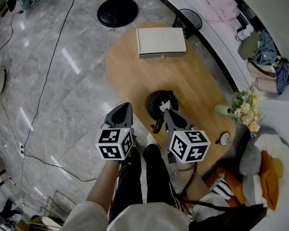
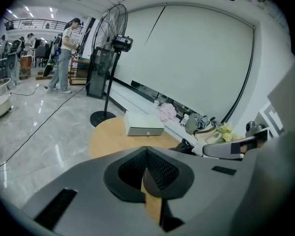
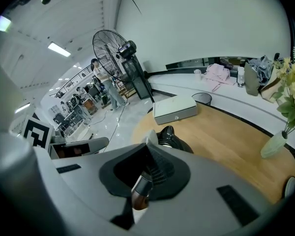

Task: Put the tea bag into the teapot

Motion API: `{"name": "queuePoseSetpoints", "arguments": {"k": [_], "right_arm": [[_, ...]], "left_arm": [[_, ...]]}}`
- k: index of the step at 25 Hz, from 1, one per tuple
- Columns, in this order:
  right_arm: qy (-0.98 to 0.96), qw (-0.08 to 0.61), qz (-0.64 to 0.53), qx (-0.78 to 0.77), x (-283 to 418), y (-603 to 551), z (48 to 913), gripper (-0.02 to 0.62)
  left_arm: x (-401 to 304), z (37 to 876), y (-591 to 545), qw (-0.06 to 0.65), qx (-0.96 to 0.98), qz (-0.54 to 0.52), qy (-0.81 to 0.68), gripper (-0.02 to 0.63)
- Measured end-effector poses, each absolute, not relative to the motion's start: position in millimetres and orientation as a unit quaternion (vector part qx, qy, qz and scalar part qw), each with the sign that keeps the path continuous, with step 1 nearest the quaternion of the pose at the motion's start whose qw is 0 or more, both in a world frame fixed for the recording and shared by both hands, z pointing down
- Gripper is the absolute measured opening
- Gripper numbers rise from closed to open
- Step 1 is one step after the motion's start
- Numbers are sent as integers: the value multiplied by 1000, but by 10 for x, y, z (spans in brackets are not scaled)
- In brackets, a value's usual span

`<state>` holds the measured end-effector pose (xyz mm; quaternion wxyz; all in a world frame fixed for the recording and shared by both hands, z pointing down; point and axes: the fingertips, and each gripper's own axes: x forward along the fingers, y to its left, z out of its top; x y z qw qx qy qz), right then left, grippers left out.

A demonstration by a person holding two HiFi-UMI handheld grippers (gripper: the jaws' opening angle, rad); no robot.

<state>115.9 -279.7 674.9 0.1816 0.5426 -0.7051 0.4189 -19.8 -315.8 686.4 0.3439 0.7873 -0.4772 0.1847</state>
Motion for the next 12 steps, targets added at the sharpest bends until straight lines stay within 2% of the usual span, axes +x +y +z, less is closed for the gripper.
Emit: {"name": "queuePoseSetpoints", "arguments": {"k": [12], "right_arm": [[-692,187,432,548,1196,-2796,6856,37]], "left_arm": [[-157,6938,-3141,340,787,196,-475,17]]}}
